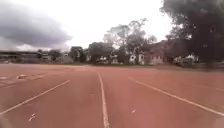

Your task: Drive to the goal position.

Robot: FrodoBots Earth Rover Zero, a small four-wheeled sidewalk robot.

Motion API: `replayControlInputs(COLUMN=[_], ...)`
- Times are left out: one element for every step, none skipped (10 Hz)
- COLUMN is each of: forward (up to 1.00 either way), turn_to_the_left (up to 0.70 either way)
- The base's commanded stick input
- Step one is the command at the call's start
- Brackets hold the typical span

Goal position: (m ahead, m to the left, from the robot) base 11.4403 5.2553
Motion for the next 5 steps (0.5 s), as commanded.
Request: replayControlInputs(forward=[0.45, 0.45, 0.45, 0.45, 0.45], turn_to_the_left=[0.00, 0.00, 0.00, 0.00, 0.00])
